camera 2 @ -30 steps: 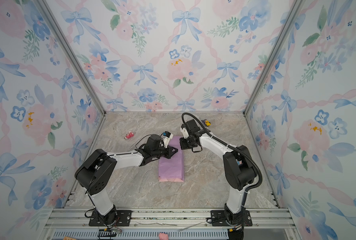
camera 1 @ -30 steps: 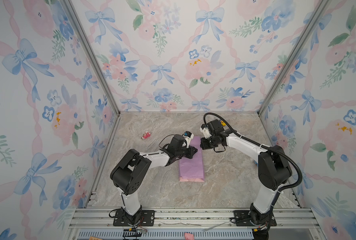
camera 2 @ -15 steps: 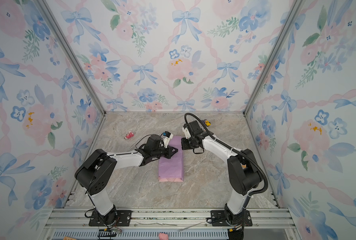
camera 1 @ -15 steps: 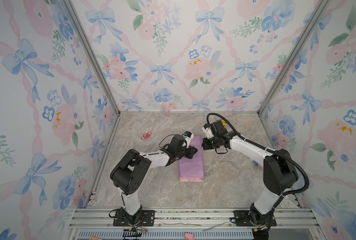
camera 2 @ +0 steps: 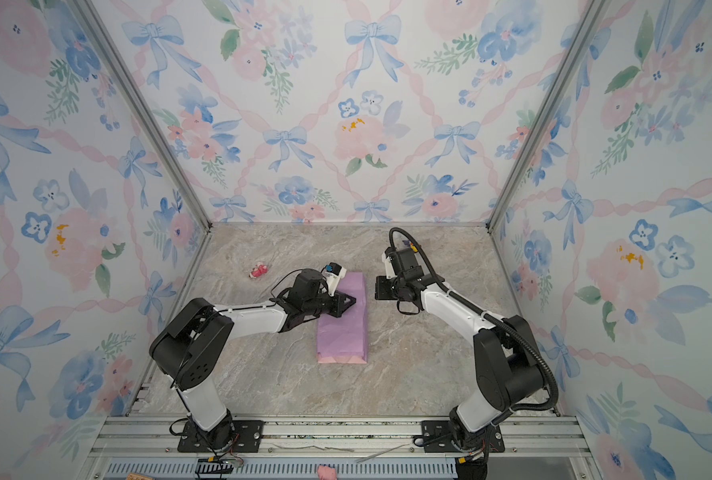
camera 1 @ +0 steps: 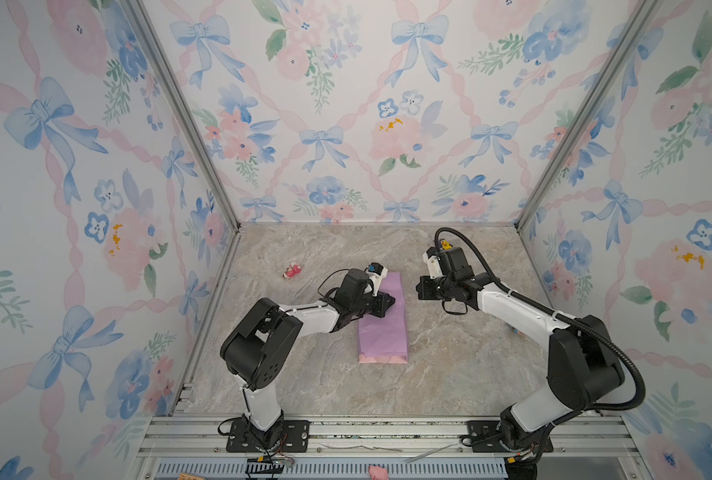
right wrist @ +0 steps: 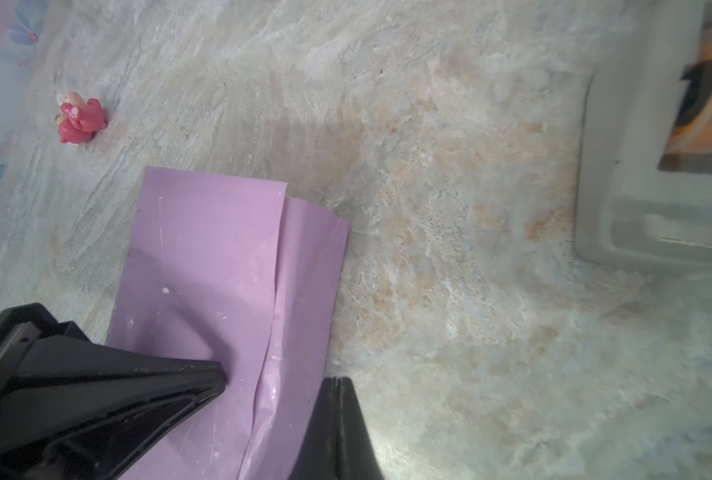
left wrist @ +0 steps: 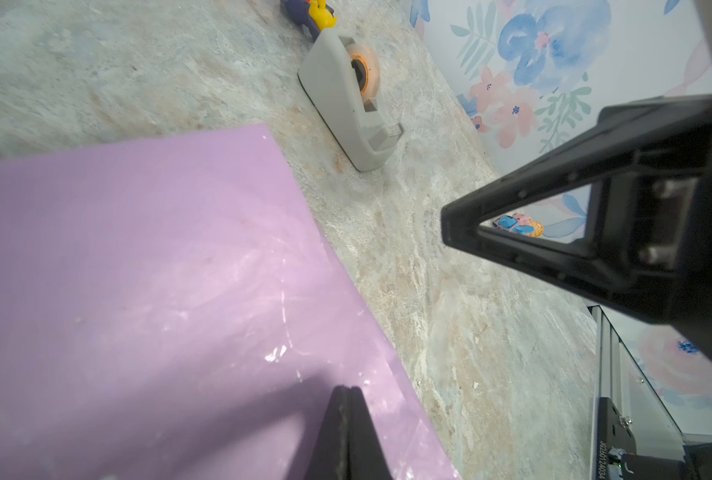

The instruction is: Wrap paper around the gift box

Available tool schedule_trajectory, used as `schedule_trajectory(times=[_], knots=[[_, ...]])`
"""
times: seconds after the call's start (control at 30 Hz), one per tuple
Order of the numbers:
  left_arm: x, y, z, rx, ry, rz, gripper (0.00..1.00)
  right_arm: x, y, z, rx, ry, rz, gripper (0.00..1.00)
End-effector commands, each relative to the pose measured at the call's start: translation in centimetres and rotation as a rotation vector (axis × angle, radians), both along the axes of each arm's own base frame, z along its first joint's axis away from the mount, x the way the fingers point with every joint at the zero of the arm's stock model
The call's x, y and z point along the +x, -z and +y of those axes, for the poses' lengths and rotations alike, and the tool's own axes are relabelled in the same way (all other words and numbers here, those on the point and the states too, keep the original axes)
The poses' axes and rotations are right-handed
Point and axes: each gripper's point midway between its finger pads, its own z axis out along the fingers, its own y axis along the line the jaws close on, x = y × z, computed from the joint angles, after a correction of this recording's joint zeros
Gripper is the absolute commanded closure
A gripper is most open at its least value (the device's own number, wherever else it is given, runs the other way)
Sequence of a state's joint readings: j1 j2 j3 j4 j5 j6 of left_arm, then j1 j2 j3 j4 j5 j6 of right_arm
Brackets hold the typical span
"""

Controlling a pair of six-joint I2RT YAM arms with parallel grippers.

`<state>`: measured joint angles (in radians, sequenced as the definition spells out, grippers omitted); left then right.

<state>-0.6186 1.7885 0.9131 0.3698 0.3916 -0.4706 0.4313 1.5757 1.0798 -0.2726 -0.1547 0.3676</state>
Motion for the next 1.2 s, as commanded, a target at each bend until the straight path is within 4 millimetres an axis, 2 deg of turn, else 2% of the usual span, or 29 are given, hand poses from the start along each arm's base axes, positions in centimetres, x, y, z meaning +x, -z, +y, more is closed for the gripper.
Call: schedule_trajectory(times=[0.0,0.27,0.6,1.17], knots=[[-3.8,8.5,4.1,0.22,-0.031,0.231,0.95,0.5,-1.2,-0.7,0.019,0.044,-0.059,1.0],[-3.7,8.3,4.0,0.218,-0.029,0.226,0.95,-0.7,-1.0,0.5,-0.039,-0.029,-0.094,1.0],[-3.9,8.4,4.0,0.221,-0.027,0.226,0.95,-0.8,-1.2,2.3,-0.077,-0.083,-0.165,0.99],[-3.8,8.2,3.8,0.218,-0.023,0.221,0.95,-0.9,0.1,5.1,-0.106,-0.14,-0.169,0.99]])
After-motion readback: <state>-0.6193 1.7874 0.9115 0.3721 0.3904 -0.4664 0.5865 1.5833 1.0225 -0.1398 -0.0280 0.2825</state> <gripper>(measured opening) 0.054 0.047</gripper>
